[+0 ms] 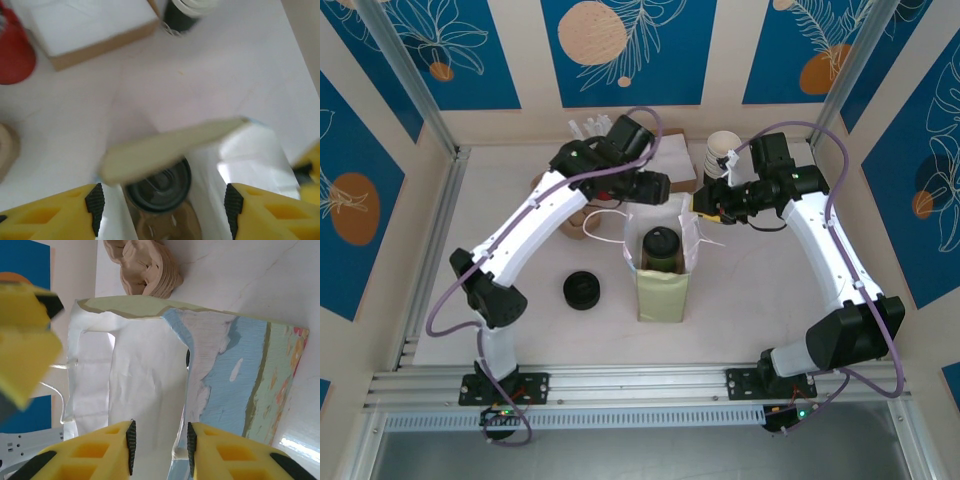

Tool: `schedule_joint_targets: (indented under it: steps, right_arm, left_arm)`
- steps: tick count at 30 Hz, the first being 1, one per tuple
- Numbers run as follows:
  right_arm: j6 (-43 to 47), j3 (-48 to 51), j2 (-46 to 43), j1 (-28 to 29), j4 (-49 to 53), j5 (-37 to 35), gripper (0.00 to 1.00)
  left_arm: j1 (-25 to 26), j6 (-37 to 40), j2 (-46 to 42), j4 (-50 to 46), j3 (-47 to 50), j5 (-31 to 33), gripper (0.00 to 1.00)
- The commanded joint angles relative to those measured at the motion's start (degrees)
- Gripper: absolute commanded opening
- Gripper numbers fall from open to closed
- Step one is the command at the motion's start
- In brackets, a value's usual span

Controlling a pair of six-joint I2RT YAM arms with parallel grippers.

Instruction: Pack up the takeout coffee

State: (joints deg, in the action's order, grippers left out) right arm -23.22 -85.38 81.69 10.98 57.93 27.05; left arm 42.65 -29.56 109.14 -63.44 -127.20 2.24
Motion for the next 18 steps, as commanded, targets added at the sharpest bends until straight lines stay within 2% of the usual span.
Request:
schedule_joint_targets:
  steps: [1,4,8,10,12,18]
  right_arm:
    - [1.4,-2.2,-1.3,-0.8,0.8,0.8,0.35]
    - [1.3,-3.8,-1.7,-2.0,-1.9,0.2,0.35]
    - [-0.6,-6.9,-1.3,-4.2,-7.5,-4.3,0.35]
    - [-3.1,-8.9,-0.6,-5.3,-10.4,-8.4,0.33]
    - [-4.8,-10.2,0.0,-6.4,-13.5,-9.4,0.31]
    - [-8.3,-14.4,2.6,-7.6,-18.5,-9.4,0.31]
  left_arm:
    - [-3.2,-1.4,-3.0,5.3,-0.1,1.8,0.69]
    - [-6.0,-0.7,-2.8,9.2,-0.3,2.7,0.7]
    - [-10.2,0.1,-1.9,12.5,0.4,9.6,0.72]
    - [-12.7,0.2,-1.7,16.1,2.6,11.2,0.73]
    - [-14.7,-0.2,-1.8,20.5,5.4,13.0,0.73]
    - [-20.7,-0.5,3.8,26.5,6.2,11.2,0.72]
